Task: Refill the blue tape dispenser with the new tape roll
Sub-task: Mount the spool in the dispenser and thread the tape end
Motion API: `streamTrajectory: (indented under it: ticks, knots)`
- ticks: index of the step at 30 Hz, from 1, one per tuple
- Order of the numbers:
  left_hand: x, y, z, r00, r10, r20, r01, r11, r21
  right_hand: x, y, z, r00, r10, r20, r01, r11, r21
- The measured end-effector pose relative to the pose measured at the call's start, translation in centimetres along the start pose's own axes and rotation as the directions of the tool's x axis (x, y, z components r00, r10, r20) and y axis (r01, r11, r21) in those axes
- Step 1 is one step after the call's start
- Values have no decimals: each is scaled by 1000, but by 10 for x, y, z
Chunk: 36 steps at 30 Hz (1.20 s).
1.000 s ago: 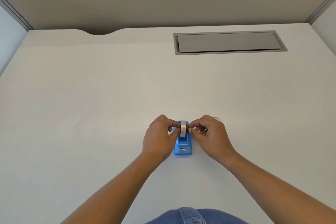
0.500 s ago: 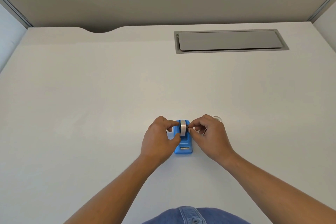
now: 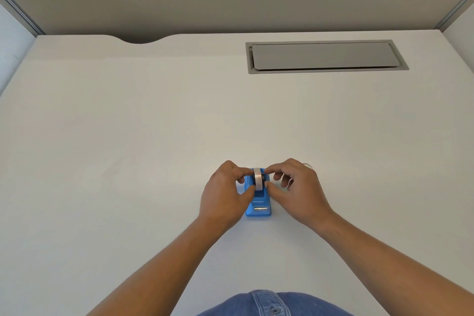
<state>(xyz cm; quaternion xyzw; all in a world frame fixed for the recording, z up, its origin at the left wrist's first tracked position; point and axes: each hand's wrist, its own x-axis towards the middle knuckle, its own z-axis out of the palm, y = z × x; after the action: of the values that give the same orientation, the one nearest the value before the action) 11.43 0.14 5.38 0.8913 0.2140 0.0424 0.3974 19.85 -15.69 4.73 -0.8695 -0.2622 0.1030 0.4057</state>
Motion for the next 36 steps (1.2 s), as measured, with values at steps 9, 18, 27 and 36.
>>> streamTrajectory:
  ticks: [9,18,27,36]
  knots:
    - [-2,-4,-4,999,25,35,-25,1000,-4,4,-8,-4,995,-16,101,27,994,-103]
    - [-4,-7,-5,959,60,277,-112,978,176,19,-22,-14,973,-32,227,101,948,-302]
    - [-1,-4,-1,961,62,268,-110,979,171,21,-19,-17,967,-22,254,96,954,-283]
    - [-5,-5,-1,966,60,251,-94,987,126,15,-17,-13,970,-14,241,76,966,-248]
